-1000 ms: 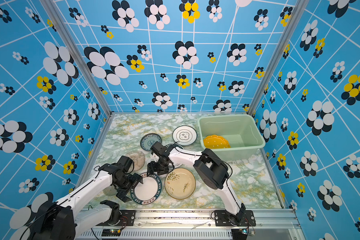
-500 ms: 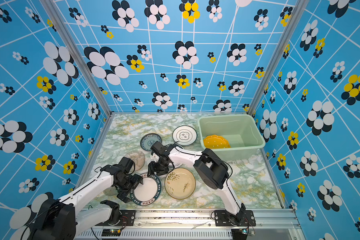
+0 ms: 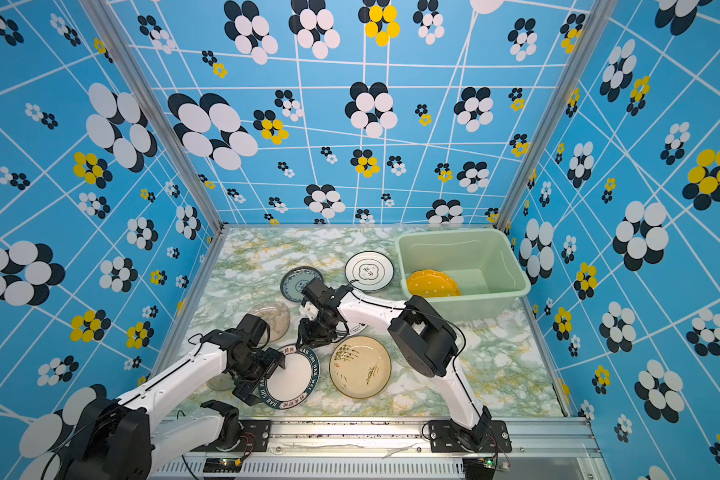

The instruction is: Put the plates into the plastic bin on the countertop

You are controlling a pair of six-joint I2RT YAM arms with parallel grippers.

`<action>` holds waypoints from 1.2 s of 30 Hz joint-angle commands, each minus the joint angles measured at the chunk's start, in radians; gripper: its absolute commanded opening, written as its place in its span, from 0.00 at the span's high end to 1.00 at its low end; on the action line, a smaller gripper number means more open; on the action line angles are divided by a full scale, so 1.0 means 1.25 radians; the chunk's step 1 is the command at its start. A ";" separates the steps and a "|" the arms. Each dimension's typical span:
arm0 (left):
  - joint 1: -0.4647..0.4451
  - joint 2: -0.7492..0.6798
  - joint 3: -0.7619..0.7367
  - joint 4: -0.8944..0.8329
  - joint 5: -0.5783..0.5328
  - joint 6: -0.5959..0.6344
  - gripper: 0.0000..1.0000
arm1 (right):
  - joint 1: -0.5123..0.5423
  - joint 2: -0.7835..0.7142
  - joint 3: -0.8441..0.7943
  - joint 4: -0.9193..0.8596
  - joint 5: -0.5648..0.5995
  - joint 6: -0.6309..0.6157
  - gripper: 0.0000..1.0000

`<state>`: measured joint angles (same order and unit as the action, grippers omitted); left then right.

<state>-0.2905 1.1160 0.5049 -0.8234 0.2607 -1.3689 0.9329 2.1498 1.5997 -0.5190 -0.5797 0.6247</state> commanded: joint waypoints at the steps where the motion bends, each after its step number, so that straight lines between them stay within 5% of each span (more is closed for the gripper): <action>1: -0.006 0.001 -0.006 0.032 -0.009 -0.004 0.01 | 0.028 0.007 0.007 0.041 -0.112 0.026 0.59; 22: -0.010 -0.031 -0.041 0.206 0.096 -0.081 0.01 | 0.036 0.015 -0.055 0.121 -0.176 0.067 0.57; 36: -0.011 -0.023 0.002 0.165 0.038 0.004 0.01 | 0.032 0.085 0.082 -0.148 -0.117 -0.115 0.54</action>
<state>-0.2970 1.0832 0.4595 -0.7921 0.3573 -1.4197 0.9253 2.2246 1.6508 -0.5282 -0.6193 0.5690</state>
